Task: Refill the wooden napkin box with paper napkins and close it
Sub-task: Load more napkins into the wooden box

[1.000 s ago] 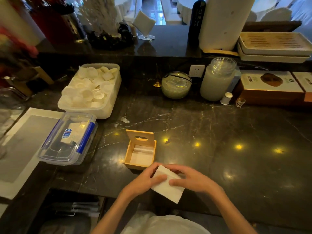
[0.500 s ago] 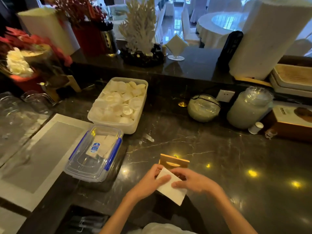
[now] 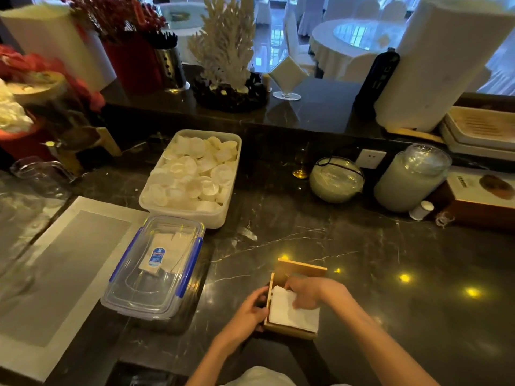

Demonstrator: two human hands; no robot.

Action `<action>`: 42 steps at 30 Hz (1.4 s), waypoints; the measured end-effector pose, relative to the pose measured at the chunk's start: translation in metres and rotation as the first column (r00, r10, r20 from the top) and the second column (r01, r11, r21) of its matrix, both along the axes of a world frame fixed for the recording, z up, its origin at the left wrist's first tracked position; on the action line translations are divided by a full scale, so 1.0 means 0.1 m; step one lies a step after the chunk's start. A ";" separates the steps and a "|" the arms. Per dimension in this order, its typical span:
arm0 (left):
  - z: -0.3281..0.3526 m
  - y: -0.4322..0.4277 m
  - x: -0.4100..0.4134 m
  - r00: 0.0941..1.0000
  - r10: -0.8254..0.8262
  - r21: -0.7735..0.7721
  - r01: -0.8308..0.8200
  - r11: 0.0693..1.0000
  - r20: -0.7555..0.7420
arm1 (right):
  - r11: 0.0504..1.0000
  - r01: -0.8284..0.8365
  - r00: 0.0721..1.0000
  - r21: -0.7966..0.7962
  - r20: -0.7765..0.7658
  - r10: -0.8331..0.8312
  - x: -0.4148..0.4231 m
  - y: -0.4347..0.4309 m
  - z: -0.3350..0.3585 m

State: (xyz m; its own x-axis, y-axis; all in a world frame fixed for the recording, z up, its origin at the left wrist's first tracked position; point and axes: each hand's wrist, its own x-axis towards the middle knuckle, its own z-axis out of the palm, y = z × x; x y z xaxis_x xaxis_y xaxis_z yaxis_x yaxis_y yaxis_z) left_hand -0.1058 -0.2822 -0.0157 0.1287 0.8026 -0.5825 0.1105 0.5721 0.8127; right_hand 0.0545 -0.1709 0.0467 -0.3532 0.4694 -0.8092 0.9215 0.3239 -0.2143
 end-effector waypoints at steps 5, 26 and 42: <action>-0.14 -0.02 -0.01 1.000 0.009 0.018 -0.009 1.000 0.002 | 0.998 -0.059 0.995 -0.015 0.081 0.060 -0.12 -0.03 -0.05; -0.34 -0.06 -0.02 0.996 0.068 0.039 -0.070 0.997 0.051 | 1.000 -0.004 0.992 0.014 0.124 0.002 -0.26 -0.07 -0.20; -0.30 -0.09 -0.02 0.998 0.053 0.089 -0.056 0.995 0.036 | 0.989 -0.010 0.981 -0.149 0.190 0.039 -0.31 0.05 -0.24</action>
